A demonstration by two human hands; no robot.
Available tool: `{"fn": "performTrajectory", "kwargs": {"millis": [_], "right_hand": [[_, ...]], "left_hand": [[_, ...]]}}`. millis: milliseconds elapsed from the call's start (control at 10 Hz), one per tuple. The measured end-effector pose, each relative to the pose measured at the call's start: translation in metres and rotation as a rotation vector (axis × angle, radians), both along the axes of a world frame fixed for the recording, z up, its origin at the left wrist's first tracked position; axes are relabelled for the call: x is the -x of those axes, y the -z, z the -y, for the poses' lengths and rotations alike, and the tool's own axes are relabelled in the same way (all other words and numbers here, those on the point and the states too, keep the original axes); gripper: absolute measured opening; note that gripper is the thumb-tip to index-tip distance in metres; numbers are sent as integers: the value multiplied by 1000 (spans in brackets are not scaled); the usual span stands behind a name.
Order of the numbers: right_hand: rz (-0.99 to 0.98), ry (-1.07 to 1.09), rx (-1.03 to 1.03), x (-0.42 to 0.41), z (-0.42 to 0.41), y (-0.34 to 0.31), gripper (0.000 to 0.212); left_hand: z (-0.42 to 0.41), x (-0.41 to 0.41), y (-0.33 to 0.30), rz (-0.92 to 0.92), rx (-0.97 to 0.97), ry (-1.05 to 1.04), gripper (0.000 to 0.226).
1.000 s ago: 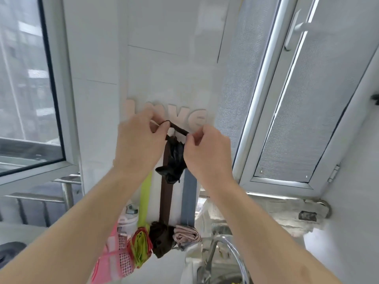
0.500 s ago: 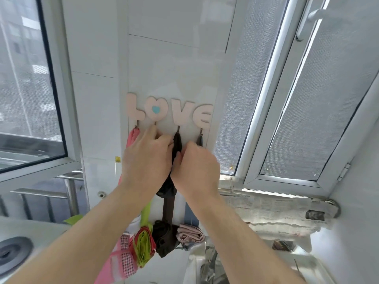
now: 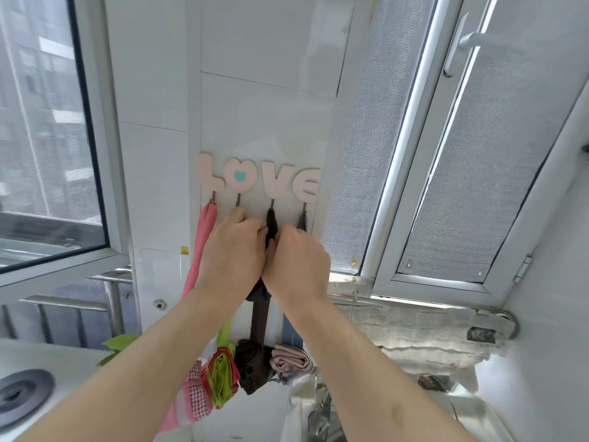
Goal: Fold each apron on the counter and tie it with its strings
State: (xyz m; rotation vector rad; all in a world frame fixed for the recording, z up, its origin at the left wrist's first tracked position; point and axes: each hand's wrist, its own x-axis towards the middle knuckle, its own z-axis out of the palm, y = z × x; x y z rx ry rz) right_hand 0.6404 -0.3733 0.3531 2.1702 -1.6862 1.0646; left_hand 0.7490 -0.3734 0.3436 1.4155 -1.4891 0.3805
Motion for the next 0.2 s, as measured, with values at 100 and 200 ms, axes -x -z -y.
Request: {"fn": "performTrajectory", "kwargs": {"millis": [100,200], "right_hand": [[0,-38,-63,4,-2,-1,12],[62,-102,-121,21,-10,4,18]], "left_hand": [[-4,-1,-4,-39,-72,66,18],[-12,-4,-3,-176,-113,123,13]]}}
